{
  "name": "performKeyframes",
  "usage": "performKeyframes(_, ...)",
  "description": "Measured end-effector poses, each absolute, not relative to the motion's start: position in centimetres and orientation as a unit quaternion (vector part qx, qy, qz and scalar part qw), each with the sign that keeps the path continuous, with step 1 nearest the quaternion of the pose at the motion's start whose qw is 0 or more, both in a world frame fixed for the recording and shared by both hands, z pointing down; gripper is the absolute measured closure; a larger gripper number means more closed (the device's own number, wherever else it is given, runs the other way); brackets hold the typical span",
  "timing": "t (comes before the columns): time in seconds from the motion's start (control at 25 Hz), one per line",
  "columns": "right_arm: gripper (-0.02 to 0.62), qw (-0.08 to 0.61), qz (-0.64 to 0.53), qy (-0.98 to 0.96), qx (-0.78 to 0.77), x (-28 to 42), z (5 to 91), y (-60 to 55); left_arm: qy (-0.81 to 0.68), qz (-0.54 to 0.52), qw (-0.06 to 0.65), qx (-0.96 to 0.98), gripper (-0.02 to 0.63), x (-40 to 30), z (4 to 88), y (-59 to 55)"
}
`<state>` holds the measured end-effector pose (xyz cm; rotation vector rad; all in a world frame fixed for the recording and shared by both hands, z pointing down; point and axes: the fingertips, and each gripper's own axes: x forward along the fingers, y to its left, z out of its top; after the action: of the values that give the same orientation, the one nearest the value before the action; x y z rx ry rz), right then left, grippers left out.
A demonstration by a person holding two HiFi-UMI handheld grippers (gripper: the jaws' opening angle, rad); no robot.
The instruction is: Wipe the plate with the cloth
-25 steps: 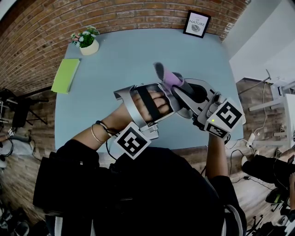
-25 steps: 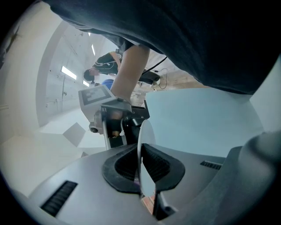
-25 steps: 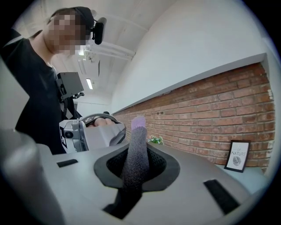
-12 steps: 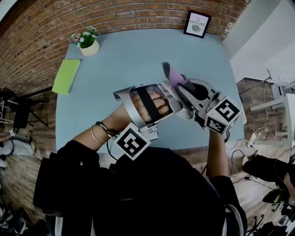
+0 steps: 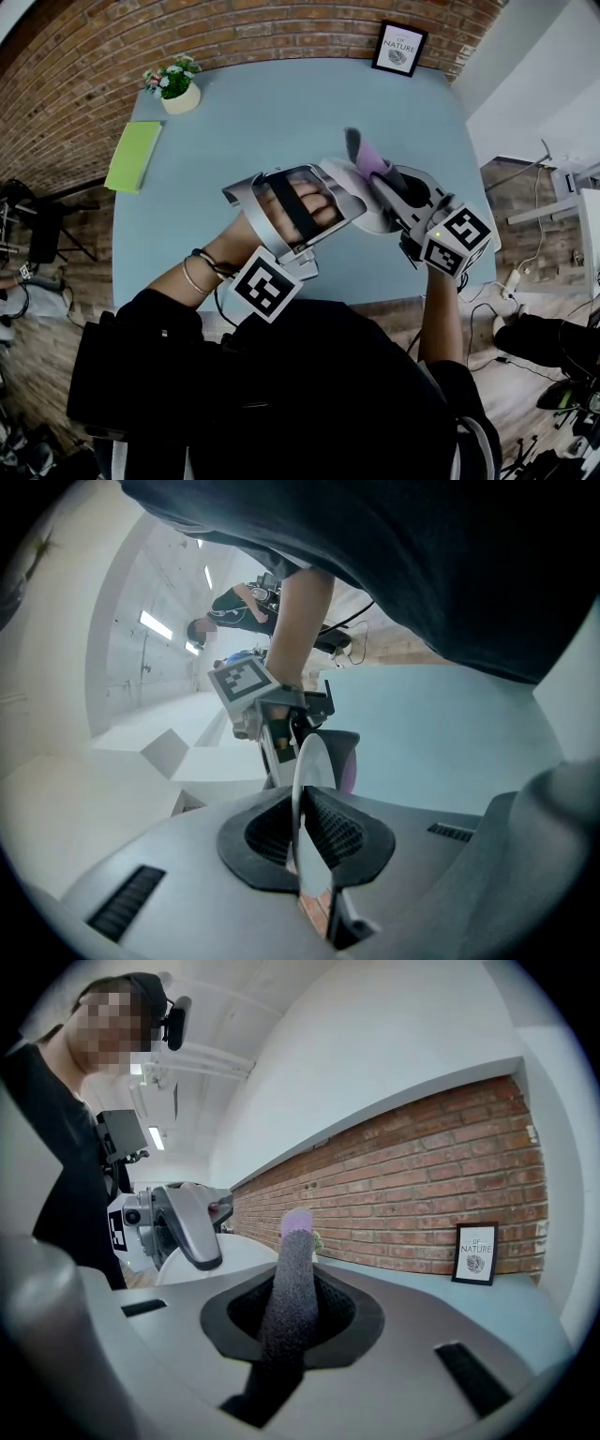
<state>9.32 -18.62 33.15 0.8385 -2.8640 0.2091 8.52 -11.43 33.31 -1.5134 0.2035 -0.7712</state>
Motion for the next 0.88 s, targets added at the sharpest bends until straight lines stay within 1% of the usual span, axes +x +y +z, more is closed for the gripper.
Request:
performKeyframes(0.28, 0.556, 0.052, 0.086, -0.952, 0.289, 9.9, 32.8, -17.5, 0.108, -0.347, 0.641, -0.676, 0.580, 8.1, 33.4, -12.2)
performKeyframes(0.88, 0.555, 0.000, 0.075, -0.951, 0.302, 10.0, 30.4, -14.8, 0.153, -0.356, 0.582, -0.715, 0.580, 7.7, 34.4, -13.5)
